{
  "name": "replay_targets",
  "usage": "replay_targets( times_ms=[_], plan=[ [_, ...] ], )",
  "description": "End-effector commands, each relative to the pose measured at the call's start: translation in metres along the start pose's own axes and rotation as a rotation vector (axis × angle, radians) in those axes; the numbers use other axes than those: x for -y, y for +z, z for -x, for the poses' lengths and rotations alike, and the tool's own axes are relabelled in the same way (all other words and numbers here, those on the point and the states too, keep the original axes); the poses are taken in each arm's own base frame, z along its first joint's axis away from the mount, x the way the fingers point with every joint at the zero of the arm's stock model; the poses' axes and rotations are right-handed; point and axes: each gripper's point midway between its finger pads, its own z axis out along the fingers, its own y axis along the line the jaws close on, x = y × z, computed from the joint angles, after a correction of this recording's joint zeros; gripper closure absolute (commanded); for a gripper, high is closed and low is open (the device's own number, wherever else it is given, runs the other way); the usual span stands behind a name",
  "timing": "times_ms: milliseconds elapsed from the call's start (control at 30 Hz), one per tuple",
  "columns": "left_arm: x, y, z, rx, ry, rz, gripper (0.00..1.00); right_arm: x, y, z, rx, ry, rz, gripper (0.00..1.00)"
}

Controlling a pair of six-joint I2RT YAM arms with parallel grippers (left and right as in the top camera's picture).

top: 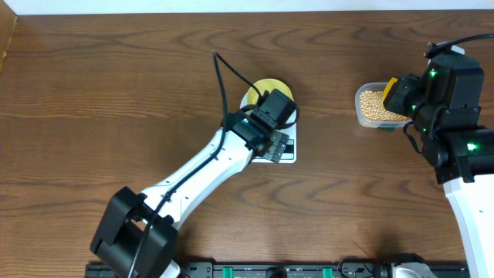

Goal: Scoop item into bowl and weigh 50g on scale
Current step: 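Move the left gripper down to the scale's buttons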

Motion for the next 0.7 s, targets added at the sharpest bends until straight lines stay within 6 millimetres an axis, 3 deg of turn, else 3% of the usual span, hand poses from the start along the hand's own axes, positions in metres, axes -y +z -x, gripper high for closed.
replay_targets(
  times_ms=[0,333,667],
  plan=[
    [0.0,0.005,0.002,0.008,-0.021,0.05,0.02,-0.001,-0.005,0.01,0.025,-0.009,0.004,0.99],
    [-0.011,0.007,0.004,0.029,-0.114,0.132,0.02,0.0,-0.005,0.008,0.017,-0.003,0.001,0.99],
    [-0.001,0.013,-0.001,0.004,-0.119,0.085,0.02,0.0,-0.005,0.004,0.002,-0.005,0.003,0.99]
  ],
)
